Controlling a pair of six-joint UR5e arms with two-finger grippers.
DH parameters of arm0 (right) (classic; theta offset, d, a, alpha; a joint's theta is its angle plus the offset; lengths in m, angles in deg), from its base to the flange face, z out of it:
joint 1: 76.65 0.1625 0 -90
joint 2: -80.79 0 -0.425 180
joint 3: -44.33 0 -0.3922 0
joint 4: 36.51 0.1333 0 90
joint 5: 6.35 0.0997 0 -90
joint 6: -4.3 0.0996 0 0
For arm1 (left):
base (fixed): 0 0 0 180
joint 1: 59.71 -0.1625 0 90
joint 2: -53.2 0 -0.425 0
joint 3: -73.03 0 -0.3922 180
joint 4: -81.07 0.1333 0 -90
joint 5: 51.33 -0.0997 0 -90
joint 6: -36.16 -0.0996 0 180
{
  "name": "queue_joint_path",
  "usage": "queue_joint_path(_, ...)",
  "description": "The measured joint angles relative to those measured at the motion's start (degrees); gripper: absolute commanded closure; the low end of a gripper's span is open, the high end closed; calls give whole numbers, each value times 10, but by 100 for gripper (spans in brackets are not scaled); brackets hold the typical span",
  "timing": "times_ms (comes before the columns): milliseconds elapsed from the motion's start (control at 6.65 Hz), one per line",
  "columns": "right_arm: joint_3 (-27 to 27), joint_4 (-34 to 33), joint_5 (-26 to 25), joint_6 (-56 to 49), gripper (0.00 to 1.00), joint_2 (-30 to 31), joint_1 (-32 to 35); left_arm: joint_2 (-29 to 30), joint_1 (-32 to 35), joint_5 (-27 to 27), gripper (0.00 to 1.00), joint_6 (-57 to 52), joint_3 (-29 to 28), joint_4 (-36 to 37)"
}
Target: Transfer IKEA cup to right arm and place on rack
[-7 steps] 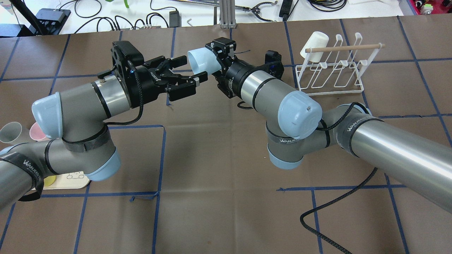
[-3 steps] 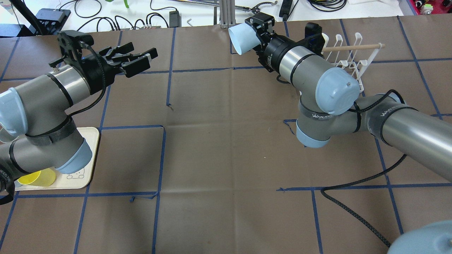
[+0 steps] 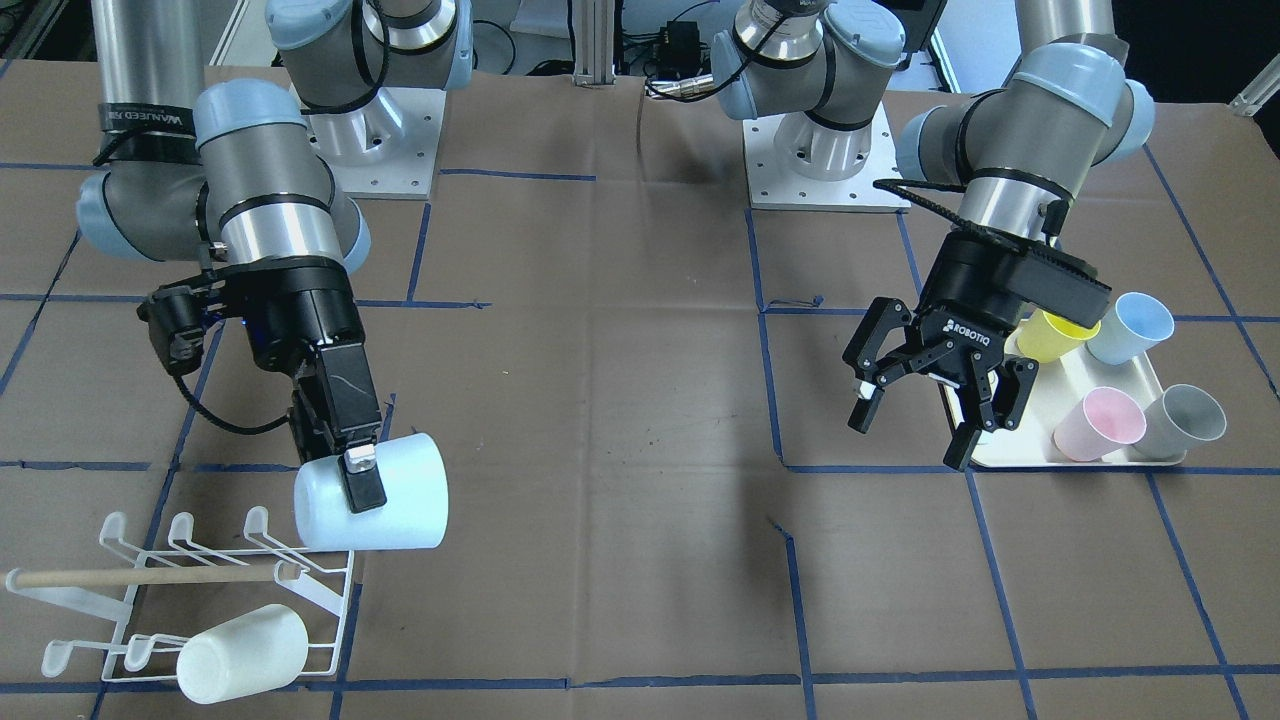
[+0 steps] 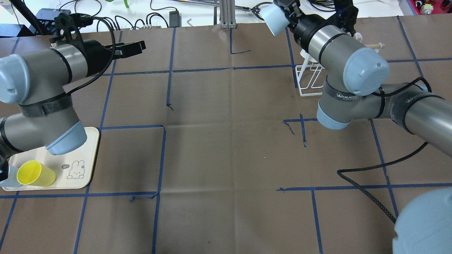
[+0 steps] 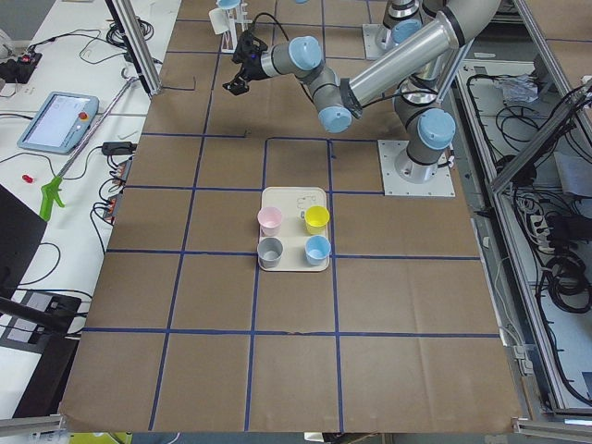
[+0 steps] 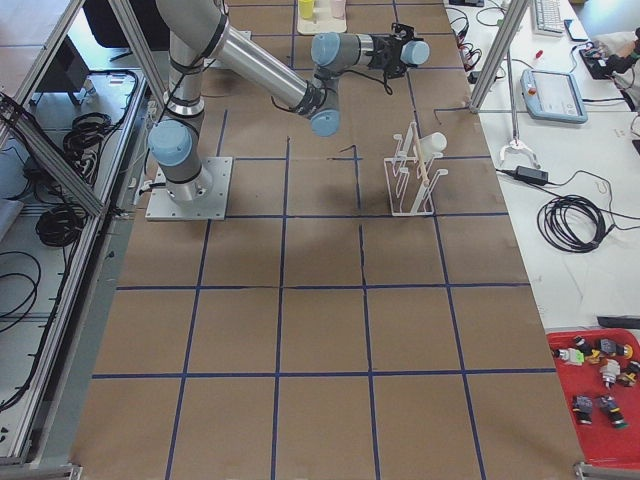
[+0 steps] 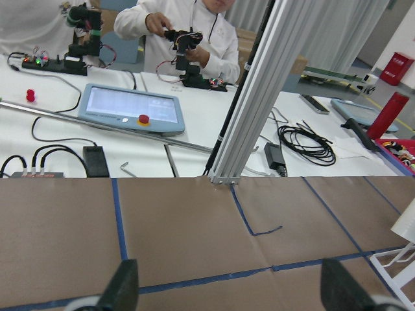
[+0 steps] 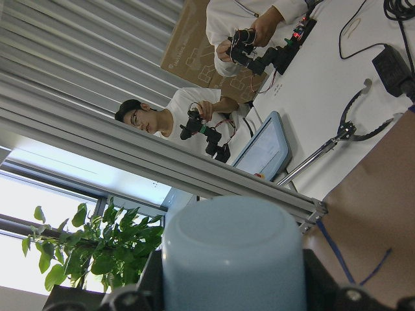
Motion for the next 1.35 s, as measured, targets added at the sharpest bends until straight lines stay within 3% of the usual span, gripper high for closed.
queue_joint_path(451,-31,-1,-2,-313,73,-22,-90,7,65,-186,0,23,-176,-403)
queue_joint_path(752,-61,-2,-4,-446,73,-54,-137,-5,75,-234,0,29,-266,-629)
queue_joint_path(1053,-90,1,-6,-535,73,-87,-165,-20,91,-255,0,44,-288,-711)
queue_joint_path(1354,-99,2,-6,-566,73,-117,-185,-35,97,-273,0,47,-267,-722)
